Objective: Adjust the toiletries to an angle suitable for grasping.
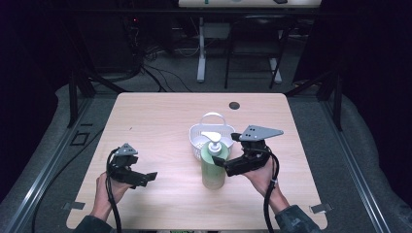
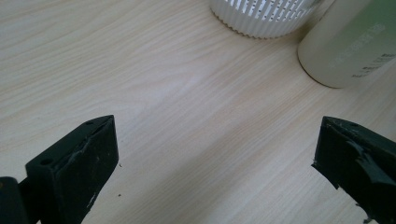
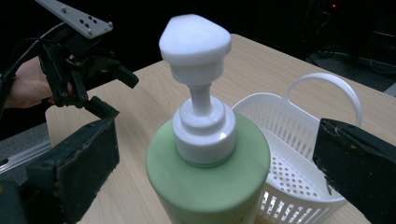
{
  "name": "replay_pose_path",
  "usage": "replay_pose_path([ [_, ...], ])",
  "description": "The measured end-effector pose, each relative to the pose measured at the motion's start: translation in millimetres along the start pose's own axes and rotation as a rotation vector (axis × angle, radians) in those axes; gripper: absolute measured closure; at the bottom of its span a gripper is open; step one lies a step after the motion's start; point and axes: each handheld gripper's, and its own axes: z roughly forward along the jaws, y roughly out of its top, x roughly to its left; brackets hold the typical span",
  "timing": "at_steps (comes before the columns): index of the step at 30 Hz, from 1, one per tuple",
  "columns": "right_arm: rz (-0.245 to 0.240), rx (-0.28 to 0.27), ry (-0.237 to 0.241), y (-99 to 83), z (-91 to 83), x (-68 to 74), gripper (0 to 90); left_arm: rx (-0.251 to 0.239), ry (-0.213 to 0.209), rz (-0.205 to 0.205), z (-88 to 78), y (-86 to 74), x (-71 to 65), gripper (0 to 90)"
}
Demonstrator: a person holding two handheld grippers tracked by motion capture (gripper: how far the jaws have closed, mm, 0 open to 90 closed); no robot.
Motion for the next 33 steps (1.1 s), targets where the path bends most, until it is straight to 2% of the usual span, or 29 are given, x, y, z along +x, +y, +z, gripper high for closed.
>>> replay_pose_path([
  [3,-0.008,-0.018,-0.003,1.5,2.8,1.8,7.9,0.002,-0.001,0.002,0.6,0.0,-0.6,0.0],
  [7,-0.013,-0.072,-0.013,3.2,3.4,3.1,24.6,0.003,0.001,0.004,0.6,0.0,0.0,0.0],
  [13,-0.029,-0.131,-0.022,4.1,3.2,5.7,41.3,0.004,-0.001,0.001,0.3,0.0,0.1,0.0],
  [15,-0.030,-0.145,-0.011,3.9,3.6,6.3,46.4,0.004,0.001,0.002,0.3,-0.1,0.1,0.0],
  [20,-0.041,-0.171,0.008,3.0,5.8,7.4,55.8,0.005,0.001,0.000,0.4,-0.2,0.2,0.0],
  [23,-0.031,-0.185,0.018,2.2,6.5,6.5,60.9,0.005,0.003,0.001,0.3,-0.3,0.3,0.0],
  [33,-0.038,-0.230,0.033,-2.4,6.8,3.9,66.8,0.007,0.007,-0.005,-0.6,-0.6,1.3,0.0],
])
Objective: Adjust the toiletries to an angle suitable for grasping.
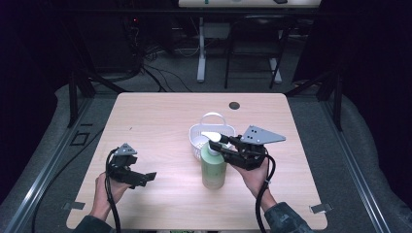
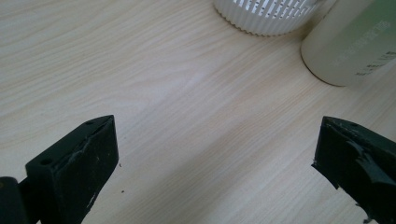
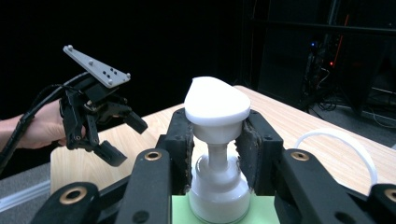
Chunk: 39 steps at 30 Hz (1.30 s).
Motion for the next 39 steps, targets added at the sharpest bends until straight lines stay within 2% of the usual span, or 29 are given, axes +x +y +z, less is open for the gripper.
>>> replay_pose_path([
  [13,0.015,-0.069,-0.006,-7.7,1.7,-0.4,67.6,0.002,0.000,0.002,0.9,-0.3,0.2,0.0],
  [24,0.000,-0.056,-0.003,-4.5,3.0,0.7,67.8,0.004,0.001,0.002,1.0,-0.5,0.6,0.0],
  [39,-0.012,-0.068,-0.003,8.2,-6.9,2.0,67.7,0.015,-0.001,0.005,1.1,-0.4,0.5,0.0],
])
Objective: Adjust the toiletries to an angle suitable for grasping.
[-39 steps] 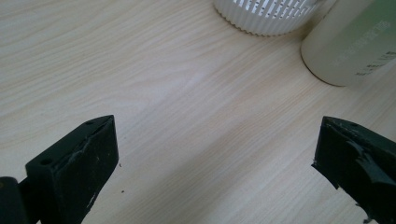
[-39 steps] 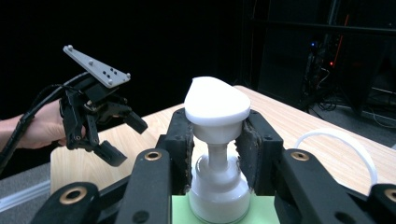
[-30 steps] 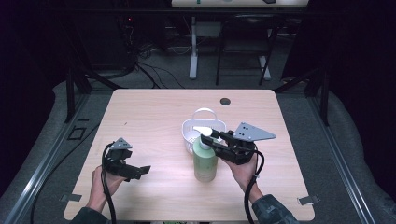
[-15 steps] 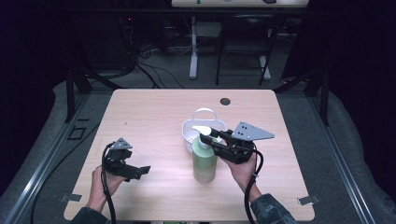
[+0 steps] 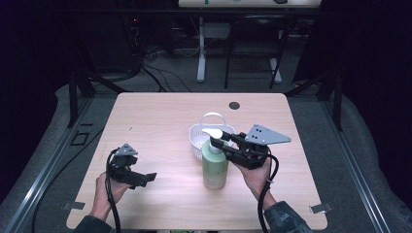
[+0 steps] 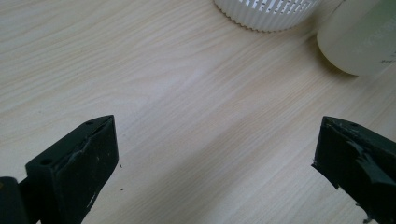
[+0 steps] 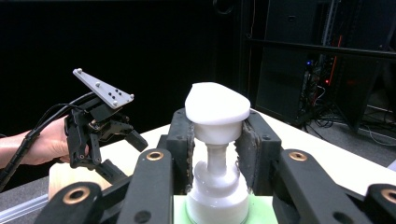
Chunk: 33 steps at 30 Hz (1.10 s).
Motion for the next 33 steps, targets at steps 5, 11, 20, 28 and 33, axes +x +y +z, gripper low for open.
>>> replay_pose_path([
  [5,-0.002,0.007,-0.003,2.4,-2.6,-0.2,67.7,0.000,-0.002,-0.003,0.2,-0.1,-0.2,0.0],
  [11,-0.012,0.006,-0.004,6.9,-4.5,-1.3,67.7,0.002,-0.003,-0.001,0.2,-0.3,0.2,0.0],
  [20,-0.019,0.005,-0.008,14.8,-8.5,-1.0,67.7,0.003,-0.005,-0.001,0.1,-0.4,0.3,0.0],
  [28,-0.018,0.005,-0.019,20.7,-14.0,-2.4,67.7,0.004,-0.005,-0.001,0.4,-0.7,0.4,0.0],
  [33,-0.014,0.002,-0.026,24.2,-17.5,-2.8,67.7,-0.001,-0.004,-0.004,0.9,-0.9,0.2,0.0],
])
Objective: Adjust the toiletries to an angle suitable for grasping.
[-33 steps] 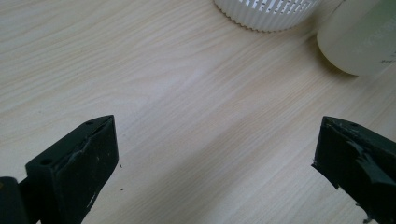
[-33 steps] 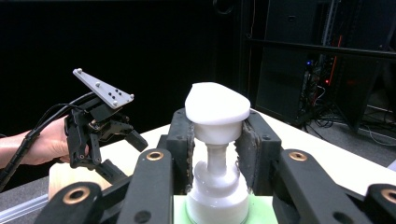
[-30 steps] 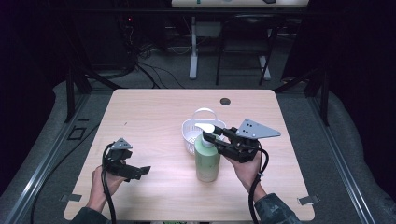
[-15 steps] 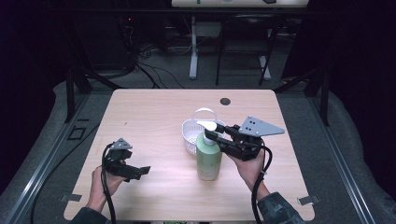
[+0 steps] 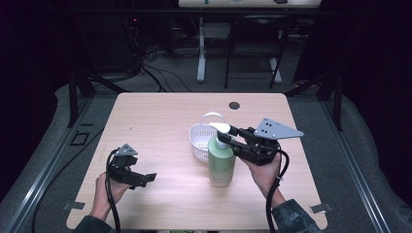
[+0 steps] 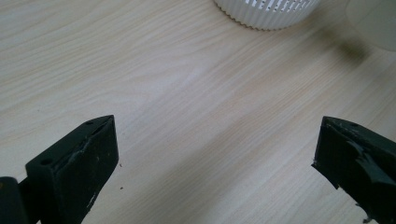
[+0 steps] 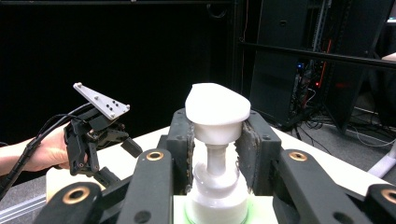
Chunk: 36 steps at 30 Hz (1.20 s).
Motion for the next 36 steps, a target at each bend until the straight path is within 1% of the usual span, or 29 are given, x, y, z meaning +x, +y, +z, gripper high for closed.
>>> replay_pose_path([
  [13,-0.015,-0.006,0.001,12.9,-4.2,-0.2,67.7,0.000,0.000,-0.002,0.4,-0.1,-0.5,0.0],
  [36,-0.023,-0.012,-0.011,31.2,-9.9,-3.6,67.7,0.009,-0.005,0.005,0.4,-0.2,0.3,0.0],
])
